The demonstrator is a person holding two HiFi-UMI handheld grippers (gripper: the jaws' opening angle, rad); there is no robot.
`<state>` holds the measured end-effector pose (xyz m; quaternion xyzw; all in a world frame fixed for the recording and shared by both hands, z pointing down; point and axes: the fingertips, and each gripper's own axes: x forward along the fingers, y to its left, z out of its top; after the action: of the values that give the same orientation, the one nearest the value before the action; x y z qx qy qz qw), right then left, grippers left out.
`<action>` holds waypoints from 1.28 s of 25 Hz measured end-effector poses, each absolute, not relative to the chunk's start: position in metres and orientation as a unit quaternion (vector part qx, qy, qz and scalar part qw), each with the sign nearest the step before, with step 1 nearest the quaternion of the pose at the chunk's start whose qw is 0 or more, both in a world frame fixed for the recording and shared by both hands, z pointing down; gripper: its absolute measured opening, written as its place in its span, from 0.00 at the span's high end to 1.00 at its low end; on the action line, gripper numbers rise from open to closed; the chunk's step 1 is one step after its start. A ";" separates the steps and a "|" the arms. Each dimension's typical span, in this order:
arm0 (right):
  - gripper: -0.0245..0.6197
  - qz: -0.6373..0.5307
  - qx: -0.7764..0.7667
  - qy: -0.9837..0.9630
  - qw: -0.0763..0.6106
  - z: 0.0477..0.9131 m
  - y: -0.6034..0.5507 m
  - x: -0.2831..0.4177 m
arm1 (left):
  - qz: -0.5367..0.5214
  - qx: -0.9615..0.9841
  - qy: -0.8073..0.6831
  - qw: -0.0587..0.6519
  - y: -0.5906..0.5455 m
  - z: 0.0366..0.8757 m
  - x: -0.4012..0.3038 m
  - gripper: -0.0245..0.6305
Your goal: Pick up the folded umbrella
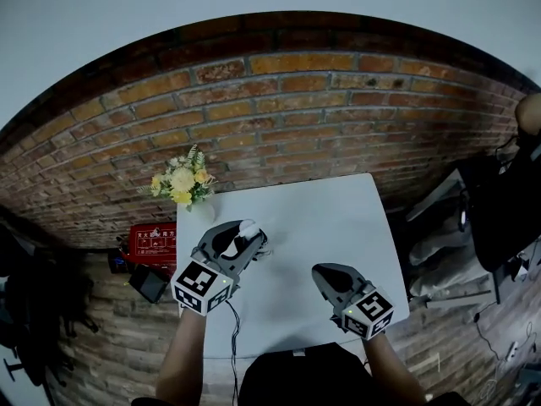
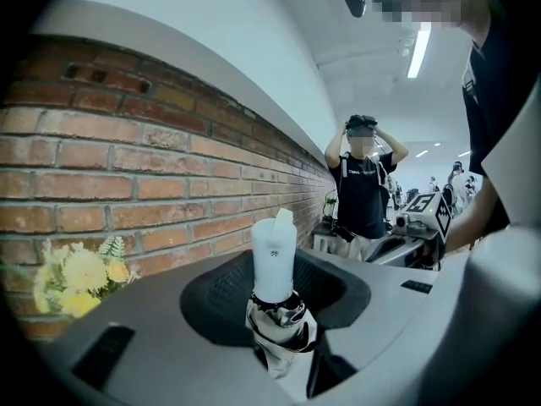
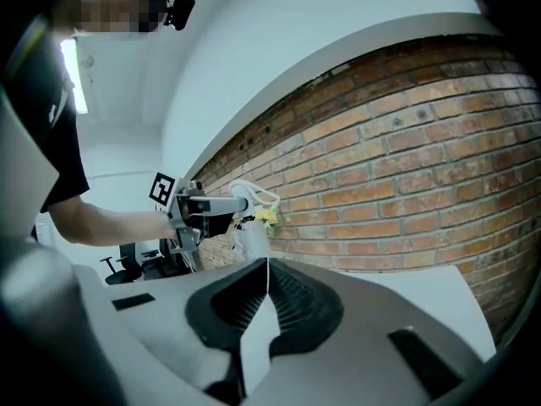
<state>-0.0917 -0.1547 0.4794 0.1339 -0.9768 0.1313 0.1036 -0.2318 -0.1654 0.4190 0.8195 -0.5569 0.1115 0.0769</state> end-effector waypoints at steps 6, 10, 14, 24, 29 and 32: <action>0.93 0.116 0.117 -0.983 0.075 0.450 -0.153 -0.083 | 0.075 0.800 -0.588 0.092 -0.128 0.410 -0.223 0.73; 0.93 0.114 0.106 -0.986 0.064 0.439 -0.153 -0.077 | 0.057 0.778 -0.618 0.091 -0.104 0.399 -0.225 0.73; 0.93 0.117 0.098 -0.987 0.057 0.434 -0.155 -0.076 | 0.034 0.751 -0.651 0.103 -0.078 0.395 -0.238 0.73; 0.93 0.113 0.086 -0.988 0.056 0.430 -0.162 -0.076 | 0.021 0.706 -0.702 0.097 -0.044 0.382 -0.260 0.73; 0.93 0.116 0.087 -0.988 0.057 0.433 -0.163 -0.078 | 0.010 0.704 -0.704 0.099 -0.041 0.380 -0.260 0.73; 0.93 0.114 0.090 -0.988 0.059 0.434 -0.164 -0.077 | 0.006 0.706 -0.701 0.102 -0.043 0.381 -0.258 0.73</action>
<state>-0.0770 -0.1641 0.4344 0.0898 -0.9877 0.1139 0.0589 -0.2582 -0.0429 0.3808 0.7055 -0.7013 0.0055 0.1023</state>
